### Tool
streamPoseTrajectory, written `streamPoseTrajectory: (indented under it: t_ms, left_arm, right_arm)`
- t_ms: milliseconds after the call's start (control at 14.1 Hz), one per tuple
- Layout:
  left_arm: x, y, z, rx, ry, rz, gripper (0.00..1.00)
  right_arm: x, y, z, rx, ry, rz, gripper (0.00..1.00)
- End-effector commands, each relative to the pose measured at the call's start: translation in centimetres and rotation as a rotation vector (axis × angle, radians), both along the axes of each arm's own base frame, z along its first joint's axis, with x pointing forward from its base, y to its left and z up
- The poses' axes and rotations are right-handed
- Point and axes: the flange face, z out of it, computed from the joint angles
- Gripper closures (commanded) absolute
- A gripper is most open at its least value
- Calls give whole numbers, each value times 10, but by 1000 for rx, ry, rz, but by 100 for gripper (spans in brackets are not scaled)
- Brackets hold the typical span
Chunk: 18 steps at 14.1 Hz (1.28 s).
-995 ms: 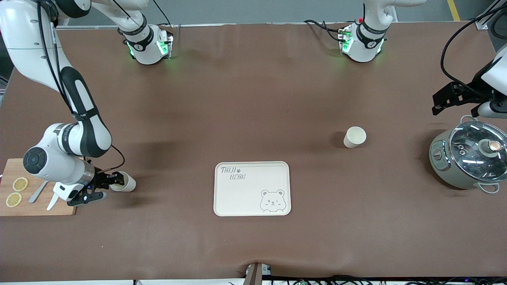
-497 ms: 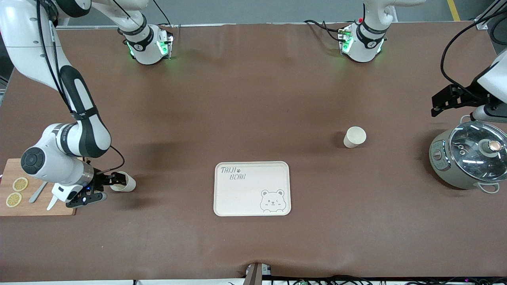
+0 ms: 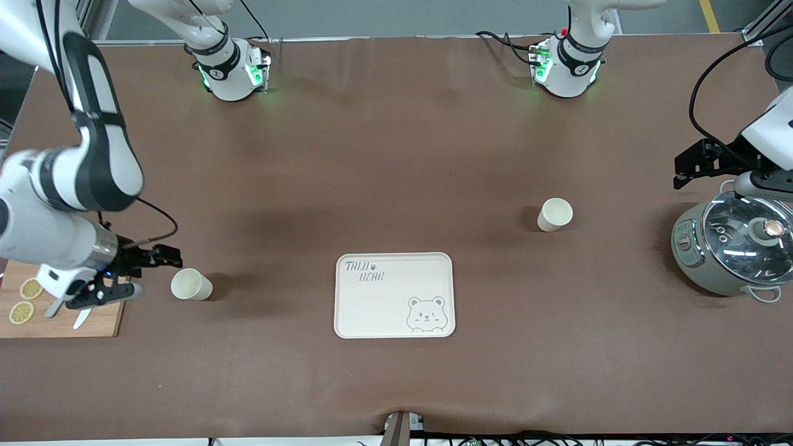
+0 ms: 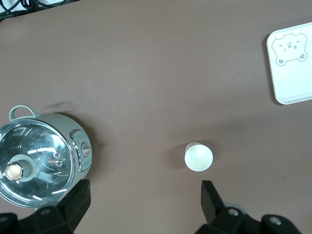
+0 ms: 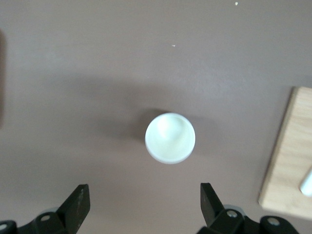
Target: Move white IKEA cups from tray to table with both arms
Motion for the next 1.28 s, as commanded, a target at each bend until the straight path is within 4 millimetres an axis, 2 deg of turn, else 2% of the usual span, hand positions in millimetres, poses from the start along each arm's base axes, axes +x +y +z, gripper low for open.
streamPoseTrajectory:
  t_ms: [0,213,284,426,569,640,782,853,995,1208]
  left_arm:
    - [-2,0,15,-6,-23,1,0]
    - [-8,-17,21,-10,-29,11,0]
    - [-9,-23,21,-10,-28,12,0]
    - [-10,-26,20,-10,-22,11,0]
    - [-10,-27,18,-2,-17,16,0]
    - [-10,-28,19,-1,-19,32,0]
    - [-9,-27,19,2,-19,33,0]
    - [-9,-27,19,3,-19,19,0]
    - [-9,-23,20,-11,-20,11,0]
    - [-10,-24,22,-11,-23,17,0]
  right_arm:
    - [-43,-4,86,-18,-15,-17,0]
    - [-89,-13,164,-29,-25,-35,0]
    - [-101,-22,187,-31,-28,-51,0]
    - [-118,-40,217,-27,13,-88,0]
    - [-121,-64,243,-24,-21,-144,0]
    - [-121,-74,249,-16,-40,-162,0]
    - [-117,-66,248,-18,-42,-144,0]
    - [-117,-58,241,-24,-19,-132,0]
    - [-109,-45,210,-28,32,-141,0]
    - [-116,-43,204,-37,56,-173,0]
